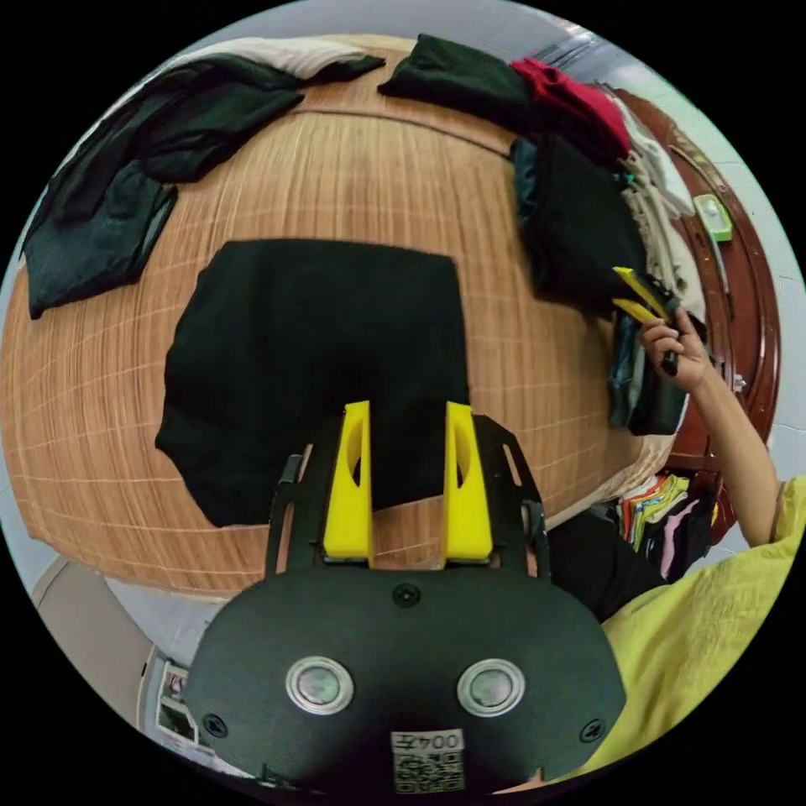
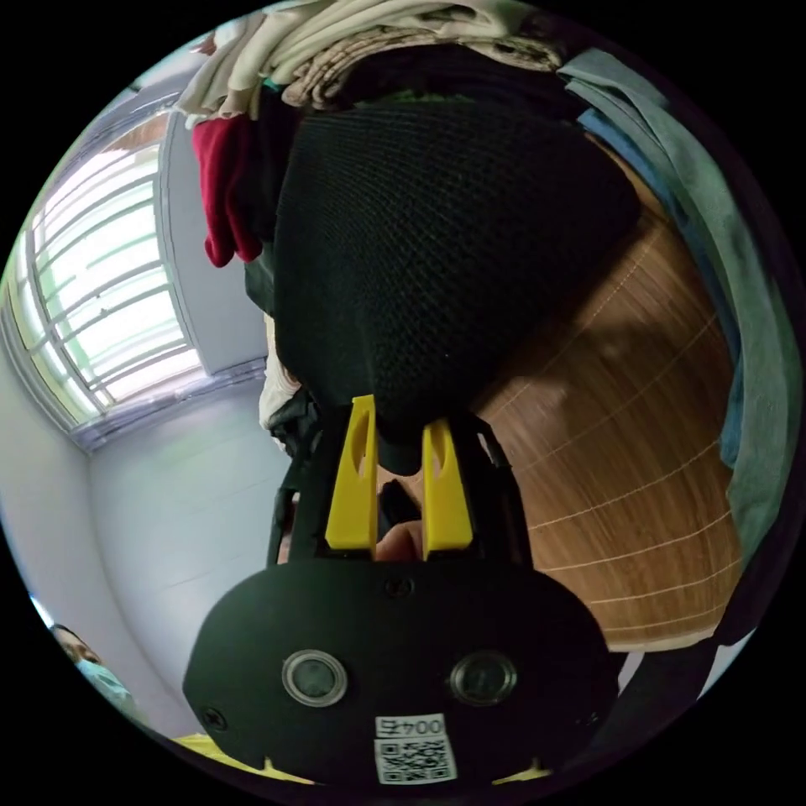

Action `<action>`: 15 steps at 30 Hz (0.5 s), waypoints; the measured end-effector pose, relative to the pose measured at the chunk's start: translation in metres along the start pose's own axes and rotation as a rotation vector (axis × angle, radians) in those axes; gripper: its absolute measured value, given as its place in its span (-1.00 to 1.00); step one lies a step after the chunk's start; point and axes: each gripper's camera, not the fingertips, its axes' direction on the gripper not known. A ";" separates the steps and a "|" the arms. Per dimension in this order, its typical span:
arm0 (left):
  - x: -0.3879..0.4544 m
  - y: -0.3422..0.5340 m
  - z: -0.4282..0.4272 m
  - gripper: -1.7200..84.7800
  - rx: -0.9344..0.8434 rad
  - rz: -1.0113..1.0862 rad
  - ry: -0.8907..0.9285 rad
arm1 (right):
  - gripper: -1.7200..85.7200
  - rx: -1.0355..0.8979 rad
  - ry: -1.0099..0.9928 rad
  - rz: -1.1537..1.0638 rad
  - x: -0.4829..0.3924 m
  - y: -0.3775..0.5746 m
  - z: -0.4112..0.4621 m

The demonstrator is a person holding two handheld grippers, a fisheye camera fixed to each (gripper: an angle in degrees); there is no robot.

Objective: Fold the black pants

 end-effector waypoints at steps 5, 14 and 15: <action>0.012 -0.047 0.025 -0.60 0.088 -0.001 0.293 | -0.78 -0.037 0.001 -0.070 -0.020 -0.023 -0.006; 0.041 -0.165 0.070 -0.48 0.093 0.126 0.425 | -0.62 -0.104 0.175 -0.283 0.005 -0.043 -0.010; 0.042 -0.176 0.075 -0.46 0.074 0.144 0.417 | -0.60 -0.076 0.185 -0.292 0.008 -0.046 -0.015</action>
